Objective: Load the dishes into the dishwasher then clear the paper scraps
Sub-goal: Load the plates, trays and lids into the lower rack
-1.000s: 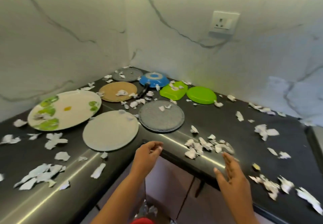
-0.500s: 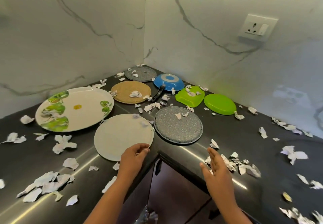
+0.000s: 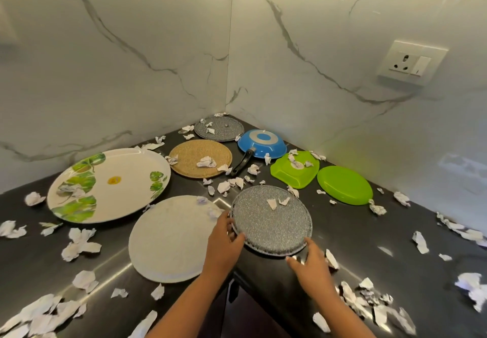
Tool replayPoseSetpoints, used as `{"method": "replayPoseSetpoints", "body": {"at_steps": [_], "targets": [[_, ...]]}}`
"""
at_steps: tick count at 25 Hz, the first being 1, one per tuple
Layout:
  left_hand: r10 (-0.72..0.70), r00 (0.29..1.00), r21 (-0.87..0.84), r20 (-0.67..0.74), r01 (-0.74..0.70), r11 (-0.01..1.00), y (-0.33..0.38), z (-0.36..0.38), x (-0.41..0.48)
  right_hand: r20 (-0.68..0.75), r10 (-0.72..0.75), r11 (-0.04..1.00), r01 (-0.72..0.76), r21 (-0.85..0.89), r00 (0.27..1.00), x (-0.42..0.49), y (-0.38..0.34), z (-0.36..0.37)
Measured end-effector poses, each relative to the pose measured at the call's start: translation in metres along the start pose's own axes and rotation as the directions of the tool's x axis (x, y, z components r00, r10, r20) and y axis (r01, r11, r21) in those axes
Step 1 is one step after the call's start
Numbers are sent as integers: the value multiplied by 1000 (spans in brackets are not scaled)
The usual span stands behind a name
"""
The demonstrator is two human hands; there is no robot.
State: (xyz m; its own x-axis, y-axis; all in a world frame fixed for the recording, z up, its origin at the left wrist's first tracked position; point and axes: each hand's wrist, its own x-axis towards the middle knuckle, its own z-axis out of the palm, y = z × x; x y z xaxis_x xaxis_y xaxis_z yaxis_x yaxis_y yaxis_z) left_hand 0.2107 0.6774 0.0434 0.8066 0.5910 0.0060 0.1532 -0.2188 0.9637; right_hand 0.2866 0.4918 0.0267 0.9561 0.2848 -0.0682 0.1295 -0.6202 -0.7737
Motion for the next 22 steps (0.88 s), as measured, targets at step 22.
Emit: {"method": "replayPoseSetpoints", "body": {"at_steps": [22], "targets": [[59,926,153,-373,-1,988,-23,61,67,-266,239,733,6,680,934,89,25,16]]}}
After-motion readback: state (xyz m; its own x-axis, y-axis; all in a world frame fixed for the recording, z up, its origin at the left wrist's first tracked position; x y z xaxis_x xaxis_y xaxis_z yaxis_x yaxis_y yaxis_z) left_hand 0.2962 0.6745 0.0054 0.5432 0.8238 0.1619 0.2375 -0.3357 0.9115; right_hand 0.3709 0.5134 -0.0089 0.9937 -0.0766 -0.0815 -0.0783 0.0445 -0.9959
